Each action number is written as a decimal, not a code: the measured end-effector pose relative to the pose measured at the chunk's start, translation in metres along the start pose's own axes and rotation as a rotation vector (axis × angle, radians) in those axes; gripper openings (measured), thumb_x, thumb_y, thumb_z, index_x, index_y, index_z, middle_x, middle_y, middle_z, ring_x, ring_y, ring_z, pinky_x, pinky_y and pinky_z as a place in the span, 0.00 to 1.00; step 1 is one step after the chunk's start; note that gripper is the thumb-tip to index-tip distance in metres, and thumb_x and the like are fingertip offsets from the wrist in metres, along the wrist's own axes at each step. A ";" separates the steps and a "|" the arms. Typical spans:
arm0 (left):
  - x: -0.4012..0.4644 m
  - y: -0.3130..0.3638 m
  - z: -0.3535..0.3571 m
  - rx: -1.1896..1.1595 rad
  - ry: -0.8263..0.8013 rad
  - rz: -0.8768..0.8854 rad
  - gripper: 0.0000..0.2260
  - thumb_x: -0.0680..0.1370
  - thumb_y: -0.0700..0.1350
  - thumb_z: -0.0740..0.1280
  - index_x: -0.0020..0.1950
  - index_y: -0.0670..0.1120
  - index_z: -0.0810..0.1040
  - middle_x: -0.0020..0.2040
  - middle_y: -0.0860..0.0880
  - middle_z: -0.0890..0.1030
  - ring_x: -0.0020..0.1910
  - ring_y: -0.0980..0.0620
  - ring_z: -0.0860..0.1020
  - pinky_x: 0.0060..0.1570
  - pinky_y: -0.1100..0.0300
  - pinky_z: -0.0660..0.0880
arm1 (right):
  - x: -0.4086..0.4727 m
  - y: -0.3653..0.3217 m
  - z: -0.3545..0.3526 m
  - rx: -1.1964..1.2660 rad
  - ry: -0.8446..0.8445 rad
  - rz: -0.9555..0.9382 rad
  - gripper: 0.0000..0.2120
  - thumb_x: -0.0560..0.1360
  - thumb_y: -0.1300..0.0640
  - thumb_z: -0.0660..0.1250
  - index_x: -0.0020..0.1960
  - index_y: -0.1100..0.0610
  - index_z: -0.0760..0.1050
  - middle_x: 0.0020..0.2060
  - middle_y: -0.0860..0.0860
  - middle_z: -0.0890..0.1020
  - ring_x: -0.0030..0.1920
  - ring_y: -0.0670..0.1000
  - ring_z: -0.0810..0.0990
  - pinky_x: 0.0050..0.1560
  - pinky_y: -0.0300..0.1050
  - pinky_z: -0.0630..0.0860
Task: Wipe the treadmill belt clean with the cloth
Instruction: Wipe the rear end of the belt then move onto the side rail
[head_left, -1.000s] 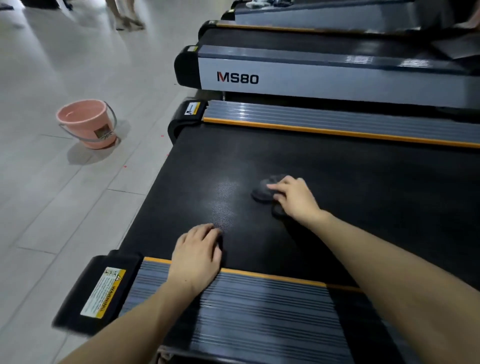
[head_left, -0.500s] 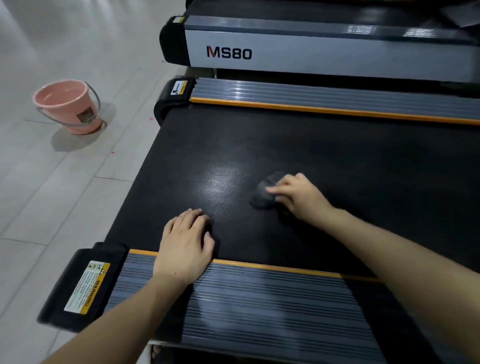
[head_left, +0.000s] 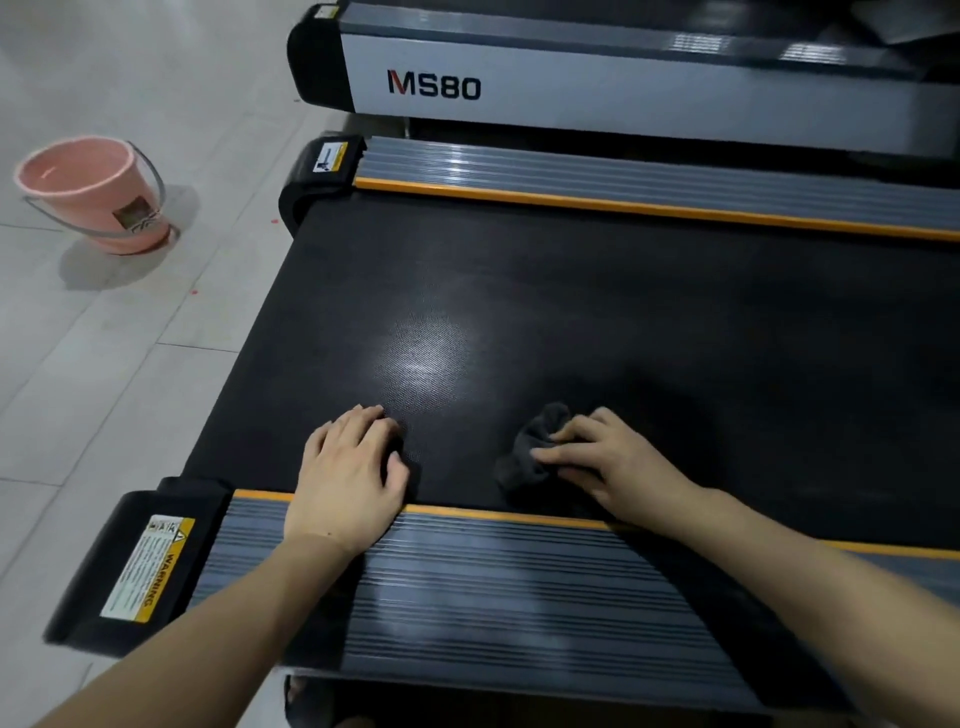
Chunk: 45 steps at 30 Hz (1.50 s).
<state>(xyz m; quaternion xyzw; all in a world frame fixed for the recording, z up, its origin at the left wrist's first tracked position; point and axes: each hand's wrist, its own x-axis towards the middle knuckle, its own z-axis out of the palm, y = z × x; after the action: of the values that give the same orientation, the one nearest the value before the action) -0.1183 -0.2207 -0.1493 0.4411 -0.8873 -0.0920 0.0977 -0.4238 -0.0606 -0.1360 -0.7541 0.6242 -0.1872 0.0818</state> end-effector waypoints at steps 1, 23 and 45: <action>0.001 0.000 0.000 0.002 0.005 -0.001 0.19 0.78 0.53 0.56 0.63 0.49 0.79 0.70 0.51 0.75 0.74 0.50 0.69 0.73 0.46 0.64 | 0.012 0.009 0.001 -0.049 -0.002 -0.026 0.15 0.76 0.55 0.70 0.62 0.46 0.80 0.53 0.47 0.79 0.47 0.51 0.72 0.52 0.40 0.71; -0.001 0.003 -0.004 -0.075 0.055 -0.017 0.16 0.76 0.48 0.63 0.62 0.46 0.78 0.67 0.47 0.76 0.68 0.45 0.73 0.69 0.44 0.68 | -0.006 -0.031 -0.010 0.237 -0.151 0.359 0.17 0.75 0.59 0.73 0.59 0.40 0.81 0.52 0.39 0.77 0.52 0.45 0.68 0.56 0.29 0.64; -0.003 0.010 -0.011 -0.034 0.007 -0.073 0.18 0.77 0.50 0.61 0.65 0.48 0.78 0.69 0.49 0.75 0.69 0.48 0.72 0.71 0.46 0.65 | -0.006 -0.030 0.004 0.234 -0.037 0.328 0.16 0.73 0.59 0.74 0.58 0.43 0.82 0.55 0.39 0.79 0.50 0.47 0.68 0.55 0.24 0.59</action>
<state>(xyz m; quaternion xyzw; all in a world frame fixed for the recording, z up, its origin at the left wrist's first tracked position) -0.1210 -0.2132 -0.1368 0.4717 -0.8687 -0.1087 0.1050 -0.3959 -0.0494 -0.1305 -0.6309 0.7111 -0.2288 0.2097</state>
